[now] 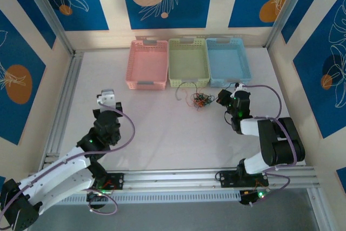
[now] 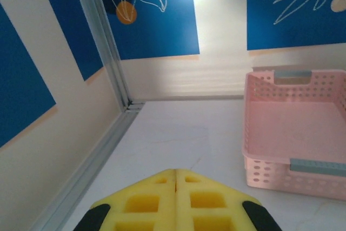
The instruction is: Untangle the cables
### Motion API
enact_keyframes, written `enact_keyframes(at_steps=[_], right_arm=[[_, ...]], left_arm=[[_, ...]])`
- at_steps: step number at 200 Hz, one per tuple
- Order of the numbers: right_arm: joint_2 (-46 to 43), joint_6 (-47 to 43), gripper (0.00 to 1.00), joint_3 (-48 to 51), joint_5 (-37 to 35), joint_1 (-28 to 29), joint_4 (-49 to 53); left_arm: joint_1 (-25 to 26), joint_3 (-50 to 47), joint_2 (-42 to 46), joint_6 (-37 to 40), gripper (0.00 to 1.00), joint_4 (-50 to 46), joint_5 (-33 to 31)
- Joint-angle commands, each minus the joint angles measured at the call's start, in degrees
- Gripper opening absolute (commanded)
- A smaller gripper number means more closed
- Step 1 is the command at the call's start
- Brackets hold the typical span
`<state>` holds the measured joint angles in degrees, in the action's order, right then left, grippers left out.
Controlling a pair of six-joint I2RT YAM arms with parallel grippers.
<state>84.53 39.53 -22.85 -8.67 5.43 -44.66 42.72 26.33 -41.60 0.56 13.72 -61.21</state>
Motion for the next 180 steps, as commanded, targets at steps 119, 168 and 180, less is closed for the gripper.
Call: enact_keyframes(at_steps=[119,168,180], right_arm=[[8.8,-7.4,0.0,-10.2,49.5,9.7,-18.6],[11.8,-6.2,0.0,-14.8,56.7,11.2,-16.1],[12.7,-5.8,0.0,-15.7,58.8,11.8,-16.6]], left_arm=[[2.1,8.0,-15.4,1.3,0.63,-4.7,55.8],[2.5,10.3,-20.2,1.2,0.79,-6.4,62.6],[2.5,11.1,-22.0,1.1,0.81,-6.9,63.9]])
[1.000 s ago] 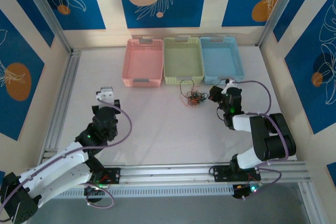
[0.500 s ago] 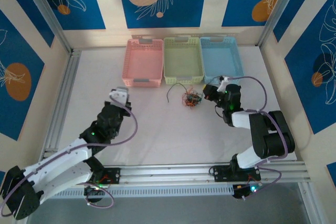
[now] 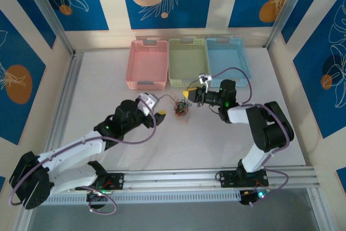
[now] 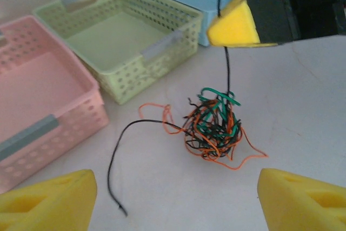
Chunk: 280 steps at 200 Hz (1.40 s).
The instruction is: Untangle the cables
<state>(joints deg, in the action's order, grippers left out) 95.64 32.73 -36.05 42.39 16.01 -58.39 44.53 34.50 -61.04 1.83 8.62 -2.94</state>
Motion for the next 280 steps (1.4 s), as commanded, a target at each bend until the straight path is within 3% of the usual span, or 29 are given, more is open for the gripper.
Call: enact_keyframes(at_steps=[1,94,184,200,233,266,280], right_arm=[[1.7,1.0,0.0,-2.5,7.9,1.3,-2.8],[2.4,-1.8,0.0,-5.4,11.0,4.0,1.3],[2.8,0.5,0.0,-4.6,11.0,3.6,-2.5],[2.7,0.4,0.0,-4.5,10.9,3.5,-2.4],[2.3,0.5,0.0,-3.9,9.9,3.0,-2.7],[2.0,1.7,0.0,-2.8,8.3,1.9,-4.4],[2.0,2.4,0.0,-2.3,7.5,1.3,-5.4]], left_arm=[[0.7,3.0,-2.7,-0.2,0.81,-1.9,5.7],[0.9,18.0,-21.2,0.3,0.81,-11.4,12.7],[0.8,19.9,-32.5,3.1,0.79,-9.5,8.5],[0.8,19.9,-33.1,3.1,0.71,-9.3,8.7],[0.8,19.1,-32.5,3.2,0.4,-9.2,9.0],[0.8,16.9,-30.1,2.9,0.24,-7.6,8.2],[0.8,16.0,-28.9,2.8,0.12,-6.9,8.0]])
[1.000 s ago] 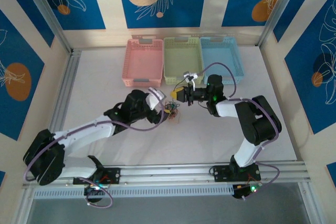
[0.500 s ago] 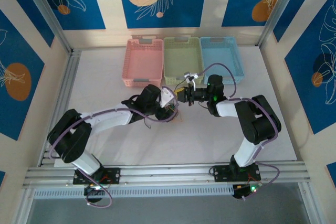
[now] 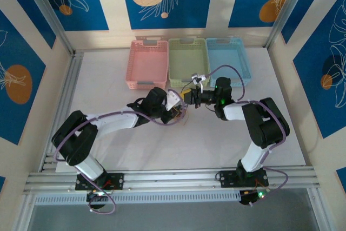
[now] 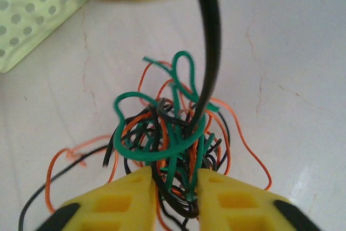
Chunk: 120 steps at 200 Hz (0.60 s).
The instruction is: Untangle the cables
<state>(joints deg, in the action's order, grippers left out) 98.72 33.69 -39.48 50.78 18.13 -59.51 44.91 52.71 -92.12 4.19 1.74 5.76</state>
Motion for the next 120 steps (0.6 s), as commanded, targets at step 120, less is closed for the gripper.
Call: enact_keyframes(at_steps=[120], right_arm=[[-6.9,2.5,0.0,8.7,-24.8,-8.4,4.1]], left_arm=[[-0.2,-12.5,18.4,-2.1,0.0,5.7,-35.5]])
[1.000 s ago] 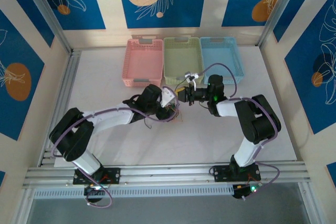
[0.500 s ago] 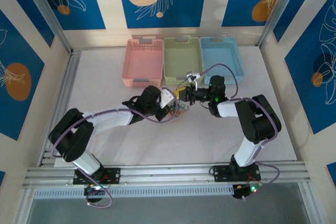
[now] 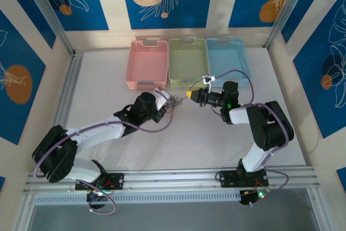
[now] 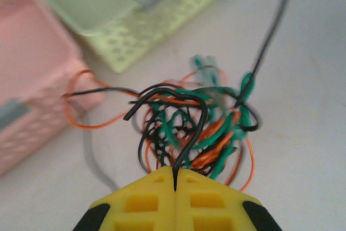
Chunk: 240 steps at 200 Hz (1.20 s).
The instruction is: Untangle the cables
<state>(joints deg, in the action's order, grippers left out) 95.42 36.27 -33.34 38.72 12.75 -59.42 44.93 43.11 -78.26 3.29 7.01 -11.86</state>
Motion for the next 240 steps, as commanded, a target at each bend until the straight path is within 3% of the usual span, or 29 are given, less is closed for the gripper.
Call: enact_keyframes(at_steps=[1,52,94,138,159,185,240], right_arm=[[-3.8,-0.1,0.0,2.6,-13.2,-3.0,4.2],[-11.3,0.7,0.0,6.6,-36.7,-4.7,16.5],[-13.9,3.1,0.0,8.2,-46.1,-5.6,21.0],[-13.8,5.7,0.0,8.6,-48.8,-6.9,22.8],[-12.4,6.2,0.0,7.9,-46.5,-7.4,22.5],[-12.8,6.6,0.0,8.0,-48.2,-7.5,23.6],[-11.0,5.5,0.0,6.6,-41.7,-7.7,22.1]], left_arm=[[-0.2,-3.0,4.8,-1.2,0.0,0.6,-18.5],[-1.3,-9.9,18.6,-2.6,0.0,4.8,-35.6],[-1.6,-14.0,26.1,-2.1,0.0,8.4,-44.0],[-1.6,-14.1,25.8,-1.4,0.0,9.1,-48.1],[-1.6,-14.5,26.3,-1.9,0.0,9.1,-45.6],[-1.7,-13.9,25.0,-1.2,0.0,9.1,-48.1],[-1.6,-14.3,24.4,-2.1,0.0,9.2,-43.3]])
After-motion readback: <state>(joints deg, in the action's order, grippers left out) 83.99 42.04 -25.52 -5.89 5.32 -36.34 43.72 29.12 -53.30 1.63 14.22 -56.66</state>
